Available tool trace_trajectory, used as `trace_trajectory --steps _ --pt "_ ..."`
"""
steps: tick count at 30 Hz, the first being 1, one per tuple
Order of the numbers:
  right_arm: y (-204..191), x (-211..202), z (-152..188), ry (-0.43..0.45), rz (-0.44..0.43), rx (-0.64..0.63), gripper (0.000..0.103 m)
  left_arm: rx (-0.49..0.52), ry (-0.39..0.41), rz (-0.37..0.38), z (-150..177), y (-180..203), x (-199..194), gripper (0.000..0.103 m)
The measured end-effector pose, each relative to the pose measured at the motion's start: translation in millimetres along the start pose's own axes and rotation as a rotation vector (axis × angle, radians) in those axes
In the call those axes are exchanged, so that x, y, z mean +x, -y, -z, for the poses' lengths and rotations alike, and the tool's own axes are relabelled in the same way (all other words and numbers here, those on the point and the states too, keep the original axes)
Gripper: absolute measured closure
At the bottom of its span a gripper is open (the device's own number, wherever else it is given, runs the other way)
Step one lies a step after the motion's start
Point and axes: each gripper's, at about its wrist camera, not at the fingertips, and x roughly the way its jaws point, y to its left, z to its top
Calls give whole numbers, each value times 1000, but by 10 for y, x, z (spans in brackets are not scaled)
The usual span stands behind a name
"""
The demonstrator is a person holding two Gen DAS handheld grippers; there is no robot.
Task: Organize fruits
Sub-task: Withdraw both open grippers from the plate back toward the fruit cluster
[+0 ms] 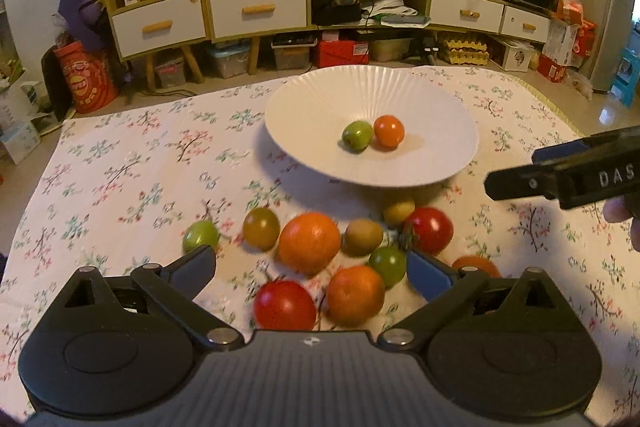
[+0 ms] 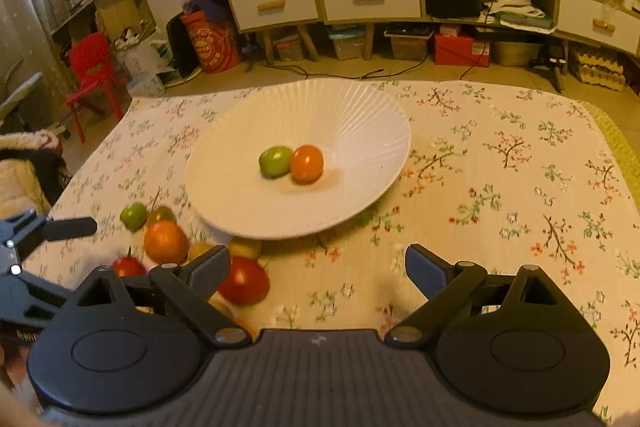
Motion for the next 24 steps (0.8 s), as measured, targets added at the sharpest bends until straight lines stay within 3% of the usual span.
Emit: trace_trajectory --steps 24 --pt "-189 -38 640 -41 40 -203 8 -67 -10 -46 601 -266 -11 5"
